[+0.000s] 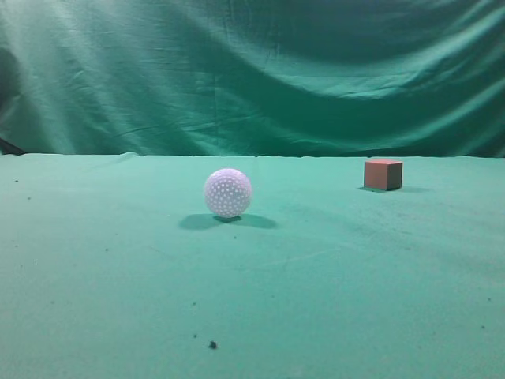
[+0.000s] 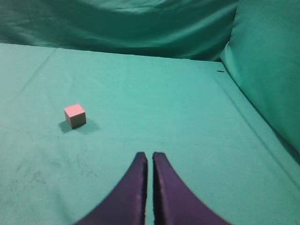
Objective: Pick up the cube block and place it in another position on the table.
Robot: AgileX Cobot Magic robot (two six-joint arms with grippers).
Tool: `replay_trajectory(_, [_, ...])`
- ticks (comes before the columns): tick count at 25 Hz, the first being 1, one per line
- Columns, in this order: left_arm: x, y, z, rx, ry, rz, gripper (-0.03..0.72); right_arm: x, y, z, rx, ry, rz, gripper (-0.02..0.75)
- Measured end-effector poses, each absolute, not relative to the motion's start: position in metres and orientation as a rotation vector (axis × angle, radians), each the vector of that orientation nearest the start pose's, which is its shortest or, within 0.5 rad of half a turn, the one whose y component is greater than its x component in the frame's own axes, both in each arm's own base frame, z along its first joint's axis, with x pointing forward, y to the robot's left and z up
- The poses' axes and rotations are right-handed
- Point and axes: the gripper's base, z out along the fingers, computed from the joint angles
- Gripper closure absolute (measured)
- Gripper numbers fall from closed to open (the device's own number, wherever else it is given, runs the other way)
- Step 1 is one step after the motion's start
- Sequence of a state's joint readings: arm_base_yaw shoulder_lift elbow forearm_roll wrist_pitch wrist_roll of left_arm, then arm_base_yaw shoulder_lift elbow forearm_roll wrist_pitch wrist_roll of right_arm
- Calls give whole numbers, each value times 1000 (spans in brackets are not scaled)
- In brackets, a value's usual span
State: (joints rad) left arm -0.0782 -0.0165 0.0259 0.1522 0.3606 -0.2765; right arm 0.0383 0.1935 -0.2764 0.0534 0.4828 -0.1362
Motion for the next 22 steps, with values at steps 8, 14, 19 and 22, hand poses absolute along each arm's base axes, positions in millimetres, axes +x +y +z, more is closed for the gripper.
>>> replay_trajectory(8, [53,1,173,-89,1848,-98,426,51,6,176,-95,1877,40,738])
replay_trajectory(14, [53,1,173,-89,1848,-98,426,52,7,170,-71,1885,78,738])
replay_trajectory(19, [53,1,173,-89,1848,-98,426,52,7,170,-70,1885,82,738])
replay_trajectory(22, [53,1,173,-89,1848,-98,426,52,7,170,-70,1885,82,738])
